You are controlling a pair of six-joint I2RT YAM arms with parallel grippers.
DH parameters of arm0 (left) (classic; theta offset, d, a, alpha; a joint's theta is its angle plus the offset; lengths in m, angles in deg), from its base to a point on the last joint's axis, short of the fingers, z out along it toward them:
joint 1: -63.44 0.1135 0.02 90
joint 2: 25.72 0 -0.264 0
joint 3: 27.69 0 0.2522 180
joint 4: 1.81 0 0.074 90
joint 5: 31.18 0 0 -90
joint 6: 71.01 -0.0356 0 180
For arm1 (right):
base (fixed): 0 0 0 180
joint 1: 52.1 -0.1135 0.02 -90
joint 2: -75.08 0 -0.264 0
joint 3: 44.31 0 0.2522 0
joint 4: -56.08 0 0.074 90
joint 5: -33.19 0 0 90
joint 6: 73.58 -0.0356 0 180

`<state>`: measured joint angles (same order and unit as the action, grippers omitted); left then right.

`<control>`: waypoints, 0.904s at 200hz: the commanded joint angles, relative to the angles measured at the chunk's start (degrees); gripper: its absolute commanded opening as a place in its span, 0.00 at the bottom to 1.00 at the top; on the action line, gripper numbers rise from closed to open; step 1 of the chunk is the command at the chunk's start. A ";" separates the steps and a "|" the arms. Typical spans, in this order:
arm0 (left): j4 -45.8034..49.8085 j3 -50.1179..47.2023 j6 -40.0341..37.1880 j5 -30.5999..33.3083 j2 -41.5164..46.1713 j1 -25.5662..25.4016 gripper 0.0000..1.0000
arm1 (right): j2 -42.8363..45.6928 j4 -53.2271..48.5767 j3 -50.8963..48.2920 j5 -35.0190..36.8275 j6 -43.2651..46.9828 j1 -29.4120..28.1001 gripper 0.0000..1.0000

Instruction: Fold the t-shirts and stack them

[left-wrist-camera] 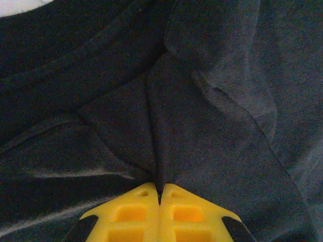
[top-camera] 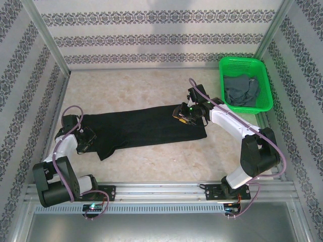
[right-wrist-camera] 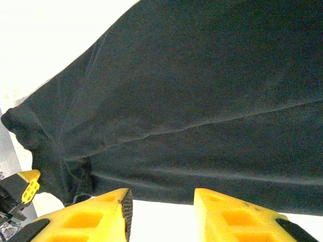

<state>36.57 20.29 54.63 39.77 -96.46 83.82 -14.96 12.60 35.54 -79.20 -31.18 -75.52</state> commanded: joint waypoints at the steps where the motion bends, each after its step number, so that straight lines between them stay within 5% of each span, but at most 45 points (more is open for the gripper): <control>1: 1.59 2.34 2.50 0.86 1.09 0.51 0.00 | 0.33 0.07 1.05 -1.75 0.02 -0.35 0.39; 76: 7.94 8.16 4.29 0.79 -1.80 0.53 0.04 | 1.37 0.58 1.16 -3.19 0.33 0.04 0.39; 144: 7.36 8.00 2.29 -0.72 -5.59 0.53 0.26 | 2.03 1.13 -0.07 -2.92 -0.22 0.04 0.39; 181: 8.81 8.28 1.62 -1.07 -5.30 0.53 0.28 | 2.58 1.30 -0.88 -2.60 -0.45 0.04 0.38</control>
<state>42.39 27.48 57.82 39.44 -102.01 83.82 -14.22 12.89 35.65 -81.73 -31.33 -75.49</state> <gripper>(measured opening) 0.275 0.386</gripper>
